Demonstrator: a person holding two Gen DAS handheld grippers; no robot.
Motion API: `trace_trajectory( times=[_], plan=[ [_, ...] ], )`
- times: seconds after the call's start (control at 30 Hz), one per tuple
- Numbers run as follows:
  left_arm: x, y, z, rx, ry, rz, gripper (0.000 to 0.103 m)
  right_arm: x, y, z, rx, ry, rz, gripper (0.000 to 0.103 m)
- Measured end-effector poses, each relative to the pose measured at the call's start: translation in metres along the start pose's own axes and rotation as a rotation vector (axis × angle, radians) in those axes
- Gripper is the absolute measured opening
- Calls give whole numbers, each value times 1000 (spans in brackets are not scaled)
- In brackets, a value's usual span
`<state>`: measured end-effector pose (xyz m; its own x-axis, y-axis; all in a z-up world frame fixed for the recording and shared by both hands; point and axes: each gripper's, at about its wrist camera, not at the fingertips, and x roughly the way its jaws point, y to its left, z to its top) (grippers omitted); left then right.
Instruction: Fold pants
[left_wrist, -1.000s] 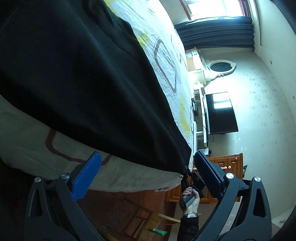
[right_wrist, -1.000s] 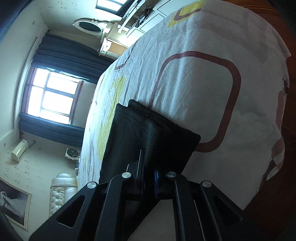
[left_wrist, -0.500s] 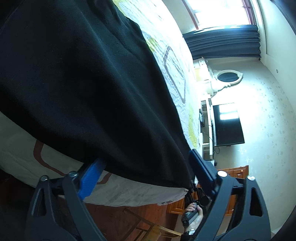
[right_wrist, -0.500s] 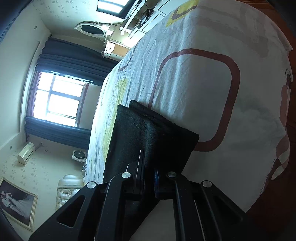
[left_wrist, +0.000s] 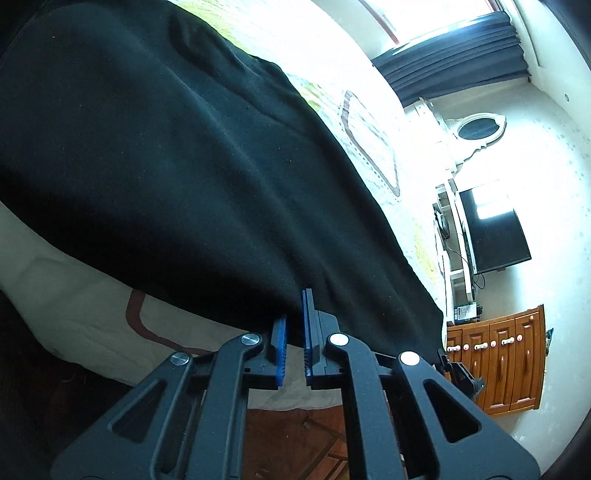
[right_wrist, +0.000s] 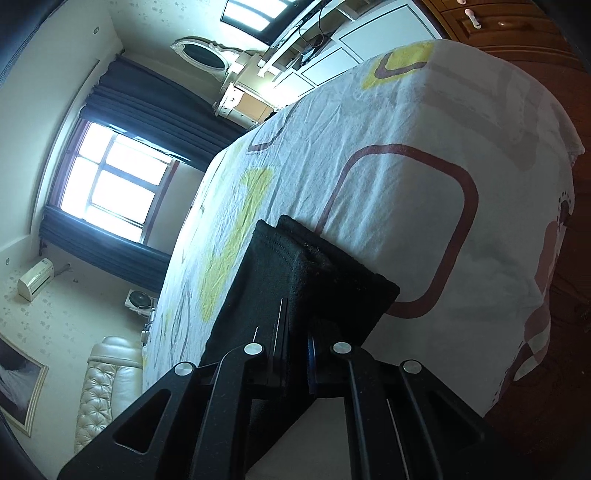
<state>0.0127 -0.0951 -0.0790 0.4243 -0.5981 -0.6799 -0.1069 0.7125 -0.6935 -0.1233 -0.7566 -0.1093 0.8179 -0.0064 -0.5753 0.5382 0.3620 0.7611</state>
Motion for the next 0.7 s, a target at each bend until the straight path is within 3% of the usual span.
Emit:
trace_trajectory(
  times=[0.2,0.23,0.3,0.33,0.37,0.4,0.43,0.5,0.7],
  plan=[
    [9,10,1,31,31,29,9,1,-18,-1,58,7,16,7],
    [7,7,0,52,33,28,16,0,-19,0,62,16,25,10],
    [5,-2,-2,85,66,-3,40,-6,-23,4,76,22,31,16],
    [0,-5,-3,103,77,-1,67,-12,-25,7,81,16,25,22],
    [-5,-7,-5,118,76,5,82,-17,-25,10,86,5,14,27],
    [-11,-8,-6,129,73,-7,84,-24,-27,14,87,-13,-10,51],
    [-16,-9,-5,139,78,-30,86,-31,-29,16,87,-45,-45,68],
    [-26,-10,-1,151,79,-34,90,-41,-31,22,80,-78,-45,68],
    [-61,1,37,199,14,13,93,-28,-19,43,5,-7,-7,68]
  ],
)
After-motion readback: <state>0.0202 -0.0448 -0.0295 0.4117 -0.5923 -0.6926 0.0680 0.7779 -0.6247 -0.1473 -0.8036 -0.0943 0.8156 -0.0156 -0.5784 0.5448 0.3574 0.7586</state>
